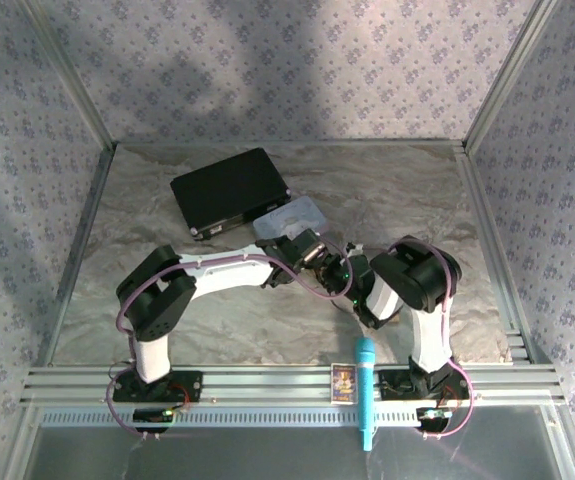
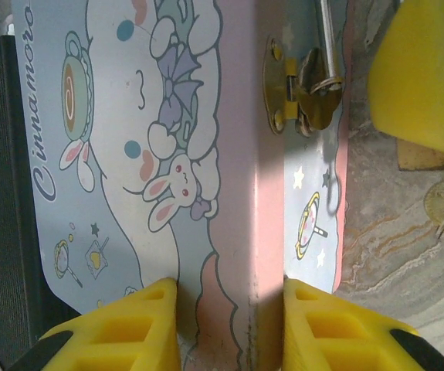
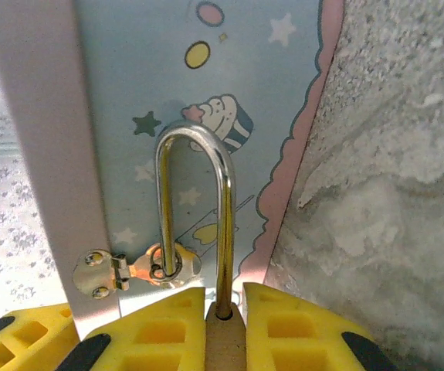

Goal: Unlock a padlock with a key

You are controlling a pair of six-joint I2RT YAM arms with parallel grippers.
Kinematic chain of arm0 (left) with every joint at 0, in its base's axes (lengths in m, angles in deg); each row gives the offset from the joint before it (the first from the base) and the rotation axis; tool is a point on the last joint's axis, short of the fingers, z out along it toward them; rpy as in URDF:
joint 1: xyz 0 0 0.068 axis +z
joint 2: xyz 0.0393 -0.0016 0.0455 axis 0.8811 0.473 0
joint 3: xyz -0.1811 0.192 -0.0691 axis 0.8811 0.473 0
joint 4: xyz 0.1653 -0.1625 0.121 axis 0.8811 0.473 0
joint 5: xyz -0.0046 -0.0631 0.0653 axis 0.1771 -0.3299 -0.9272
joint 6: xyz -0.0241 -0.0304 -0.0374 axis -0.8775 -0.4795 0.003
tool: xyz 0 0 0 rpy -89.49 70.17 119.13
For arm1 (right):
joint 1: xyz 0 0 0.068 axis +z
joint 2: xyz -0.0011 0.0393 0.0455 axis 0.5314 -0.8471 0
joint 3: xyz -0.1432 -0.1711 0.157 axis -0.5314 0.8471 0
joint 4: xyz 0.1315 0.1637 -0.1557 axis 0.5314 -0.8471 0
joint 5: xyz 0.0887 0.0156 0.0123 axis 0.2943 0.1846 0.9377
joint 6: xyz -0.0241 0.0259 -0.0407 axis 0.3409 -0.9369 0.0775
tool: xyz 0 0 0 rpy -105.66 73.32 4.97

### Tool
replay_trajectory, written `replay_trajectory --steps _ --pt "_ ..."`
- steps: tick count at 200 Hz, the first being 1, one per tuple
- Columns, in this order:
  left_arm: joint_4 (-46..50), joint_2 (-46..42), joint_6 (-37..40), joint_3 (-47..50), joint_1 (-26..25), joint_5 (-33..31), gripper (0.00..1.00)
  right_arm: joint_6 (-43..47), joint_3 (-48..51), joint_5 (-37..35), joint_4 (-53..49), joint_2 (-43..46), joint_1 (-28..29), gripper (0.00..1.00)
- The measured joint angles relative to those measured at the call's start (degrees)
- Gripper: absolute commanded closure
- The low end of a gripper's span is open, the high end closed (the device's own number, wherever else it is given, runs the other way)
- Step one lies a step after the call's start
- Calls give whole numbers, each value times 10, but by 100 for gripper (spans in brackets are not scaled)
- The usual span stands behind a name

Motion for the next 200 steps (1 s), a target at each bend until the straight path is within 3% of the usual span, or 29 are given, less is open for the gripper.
replay_trajectory --steps 39,110,200 --pt "-20 -5 0 11 0 4 73 -8 12 39 24 -5 -21 100" --pt "-51 -5 0 18 1 10 73 -9 -3 10 -21 19 -24 100" --pt "-106 -8 0 37 14 33 73 -65 -5 46 2 13 -59 100"
